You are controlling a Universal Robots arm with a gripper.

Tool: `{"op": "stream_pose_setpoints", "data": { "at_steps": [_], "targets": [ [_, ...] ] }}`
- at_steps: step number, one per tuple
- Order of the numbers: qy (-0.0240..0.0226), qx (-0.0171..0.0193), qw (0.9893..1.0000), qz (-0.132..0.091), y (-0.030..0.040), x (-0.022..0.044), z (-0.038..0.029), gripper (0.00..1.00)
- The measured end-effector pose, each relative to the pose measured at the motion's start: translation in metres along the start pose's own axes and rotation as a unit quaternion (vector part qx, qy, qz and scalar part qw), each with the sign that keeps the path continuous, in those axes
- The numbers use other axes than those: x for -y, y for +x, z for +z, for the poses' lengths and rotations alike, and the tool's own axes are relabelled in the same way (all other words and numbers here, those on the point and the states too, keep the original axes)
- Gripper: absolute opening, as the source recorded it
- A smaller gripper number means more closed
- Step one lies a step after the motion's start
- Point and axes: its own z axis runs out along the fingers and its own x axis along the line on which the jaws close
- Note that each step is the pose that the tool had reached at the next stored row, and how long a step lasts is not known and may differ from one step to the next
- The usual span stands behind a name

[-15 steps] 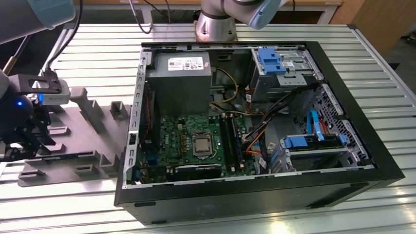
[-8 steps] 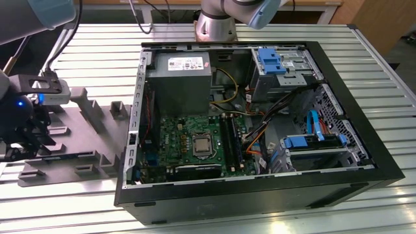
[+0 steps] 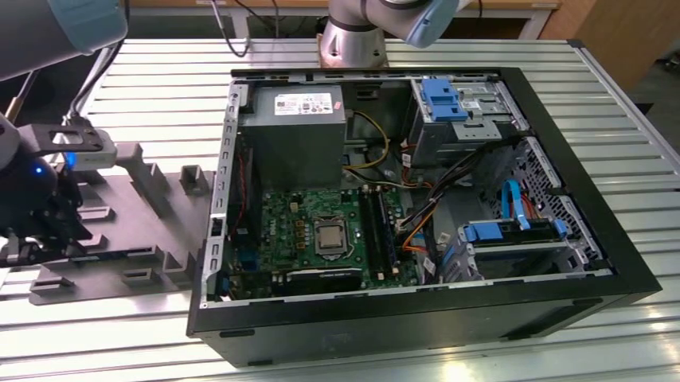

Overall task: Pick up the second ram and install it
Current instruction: 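Pick up the second ram and move it above second insertion slot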

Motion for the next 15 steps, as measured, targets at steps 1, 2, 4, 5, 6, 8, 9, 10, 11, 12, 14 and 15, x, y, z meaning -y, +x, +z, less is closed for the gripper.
{"op": "stream_pose_setpoints", "data": {
  "at_steps": [1,2,4,5,6,8,9,10,11,12,14,15],
  "targets": [
    [-0.0001,-0.0003,1.0,-0.006,0.0,0.0,0.0008,0.3],
    [-0.0003,-0.0006,0.9999,-0.012,0.0,0.0001,0.0016,0.3],
    [-0.0005,-0.0011,0.9997,-0.024,0.0001,0.0001,0.003,0.3],
    [-0.0006,-0.0013,0.9996,-0.028,0.0001,0.0001,0.0036,0.3],
    [-0.0007,-0.0014,0.9995,-0.03,0.0001,0.0001,0.0044,0.3],
    [-0.0007,-0.0015,0.9995,-0.032,0.0001,0.0,0.0063,0.3],
    [-0.0007,-0.0015,0.9995,-0.033,0.0001,0.0,0.0075,0.3],
    [-0.0007,-0.0015,0.9995,-0.033,0.0002,0.0,0.0087,0.3],
    [-0.0007,-0.0015,0.9995,-0.033,0.0002,0.0001,0.0098,0.3],
    [-0.0007,-0.0016,0.9995,-0.033,0.0002,0.0001,0.0109,0.3],
    [-0.0007,-0.0016,0.9995,-0.032,0.0003,0.0002,0.0127,0.3],
    [-0.0007,-0.0015,0.9995,-0.032,0.0003,0.0002,0.0135,0.3]
  ]
}}
